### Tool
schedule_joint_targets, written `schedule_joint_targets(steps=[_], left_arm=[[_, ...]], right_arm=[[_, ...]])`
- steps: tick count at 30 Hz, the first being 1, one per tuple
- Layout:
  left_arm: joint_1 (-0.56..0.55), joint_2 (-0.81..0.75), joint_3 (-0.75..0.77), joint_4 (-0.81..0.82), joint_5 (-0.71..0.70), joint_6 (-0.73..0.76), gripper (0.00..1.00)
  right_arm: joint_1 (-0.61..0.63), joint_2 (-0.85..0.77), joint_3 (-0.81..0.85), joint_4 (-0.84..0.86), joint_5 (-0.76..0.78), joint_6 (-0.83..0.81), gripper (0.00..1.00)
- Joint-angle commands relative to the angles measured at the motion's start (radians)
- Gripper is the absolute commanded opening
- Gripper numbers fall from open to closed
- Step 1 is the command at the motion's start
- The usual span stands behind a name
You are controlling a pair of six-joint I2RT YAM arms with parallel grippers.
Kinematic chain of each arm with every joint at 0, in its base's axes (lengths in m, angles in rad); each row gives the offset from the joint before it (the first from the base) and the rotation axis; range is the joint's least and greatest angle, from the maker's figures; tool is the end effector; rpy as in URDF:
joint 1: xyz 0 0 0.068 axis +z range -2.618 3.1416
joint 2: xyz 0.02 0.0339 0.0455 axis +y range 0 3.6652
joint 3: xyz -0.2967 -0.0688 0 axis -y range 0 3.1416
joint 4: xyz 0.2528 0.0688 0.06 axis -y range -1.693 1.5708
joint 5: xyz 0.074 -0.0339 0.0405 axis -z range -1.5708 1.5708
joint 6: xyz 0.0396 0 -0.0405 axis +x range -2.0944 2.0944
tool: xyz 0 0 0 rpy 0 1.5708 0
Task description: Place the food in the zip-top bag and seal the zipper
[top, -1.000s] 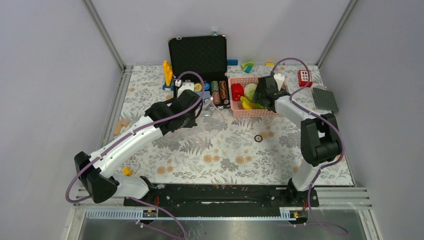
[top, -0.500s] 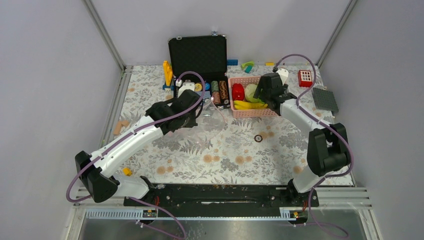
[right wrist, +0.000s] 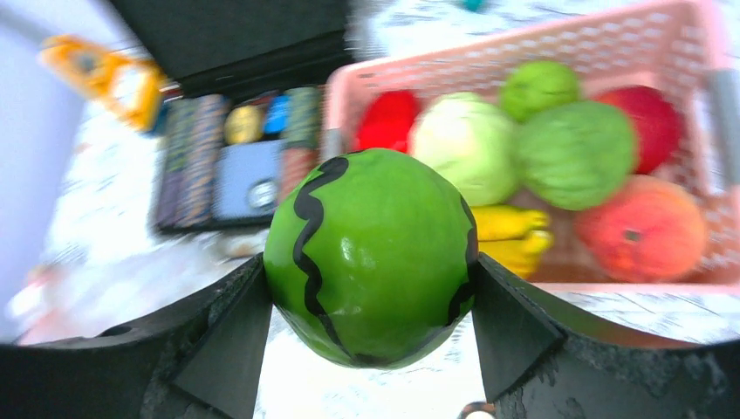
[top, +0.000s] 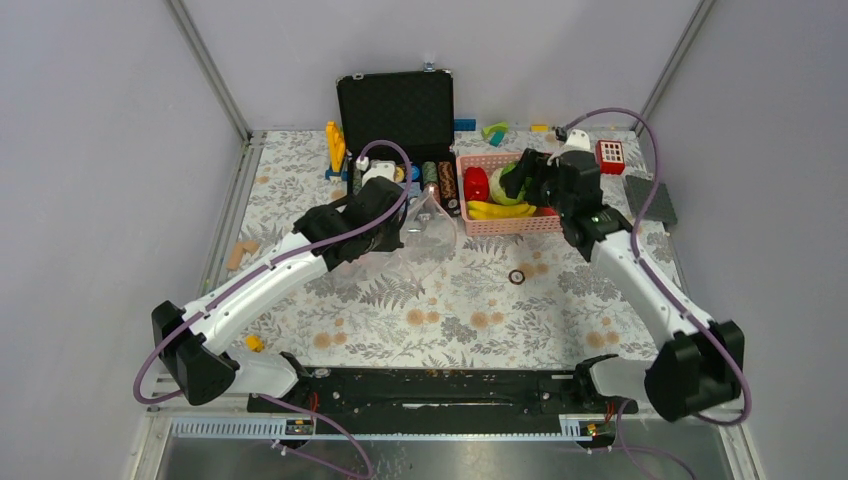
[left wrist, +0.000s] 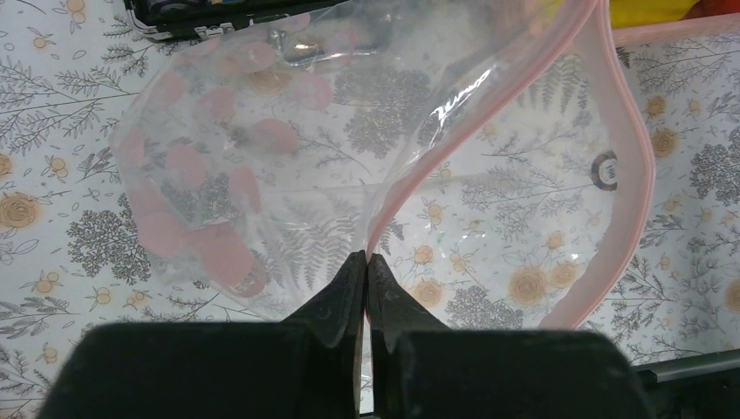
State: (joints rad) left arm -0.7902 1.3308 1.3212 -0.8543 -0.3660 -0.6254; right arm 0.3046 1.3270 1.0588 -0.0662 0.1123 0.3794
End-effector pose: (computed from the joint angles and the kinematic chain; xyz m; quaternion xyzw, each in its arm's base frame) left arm 0.2035 -0.1854 0.3749 0.0132 0.9246 -0.0916 0.3696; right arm 0.3019 0.0903 0.3551 0.0629 0.8119 0.1510 0.5605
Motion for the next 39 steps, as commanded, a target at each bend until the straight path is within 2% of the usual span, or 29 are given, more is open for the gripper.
schedule_joint_targets(steps=[1,3,5,9,11,14,18,23,26,28,30,33,39], left_arm=[[0.005,-0.004,0.01,0.06,0.026,-0.004,0.0],[0.005,-0.002,0.015,0.061,0.028,-0.004,0.0],[0.005,0.003,0.021,0.062,0.035,-0.004,0.0],[0.005,0.012,0.034,0.063,0.064,0.001,0.0],[0.005,0.014,0.034,0.062,0.063,0.003,0.0],[0.005,0.018,0.038,0.066,0.074,0.008,0.0],[0.005,0.012,0.039,0.068,0.081,0.008,0.0],[0.005,0.013,0.038,0.07,0.094,-0.001,0.0],[0.005,0.007,0.038,0.079,0.1,-0.006,0.0],[0.005,0.004,0.042,0.08,0.102,-0.011,0.0],[0.006,-0.006,0.043,0.081,0.113,-0.018,0.0],[0.005,-0.03,0.025,0.102,0.121,-0.023,0.0],[0.007,-0.066,0.007,0.109,0.121,-0.037,0.0]], right_arm=[[0.0,-0.167,-0.063,0.15,-0.456,-0.028,0.33],[0.012,-0.229,-0.117,0.216,-0.592,0.003,0.33],[0.053,-0.284,-0.161,0.261,-0.607,0.024,0.33],[0.24,-0.324,-0.166,0.213,-0.537,-0.062,0.33],[0.29,-0.314,-0.171,0.227,-0.53,-0.057,0.34],[0.331,-0.268,-0.178,0.257,-0.474,-0.019,0.34],[0.374,-0.209,-0.169,0.212,-0.376,-0.019,0.36],[0.419,-0.139,-0.149,0.185,-0.332,-0.023,0.42],[0.451,-0.103,-0.12,0.147,-0.269,-0.049,0.49],[0.47,-0.083,-0.099,0.118,-0.221,-0.06,0.59],[0.483,-0.066,-0.074,0.091,-0.173,-0.062,0.72],[0.493,-0.057,-0.041,0.072,-0.139,-0.057,0.98],[0.493,-0.09,-0.011,0.027,-0.138,-0.077,1.0]])
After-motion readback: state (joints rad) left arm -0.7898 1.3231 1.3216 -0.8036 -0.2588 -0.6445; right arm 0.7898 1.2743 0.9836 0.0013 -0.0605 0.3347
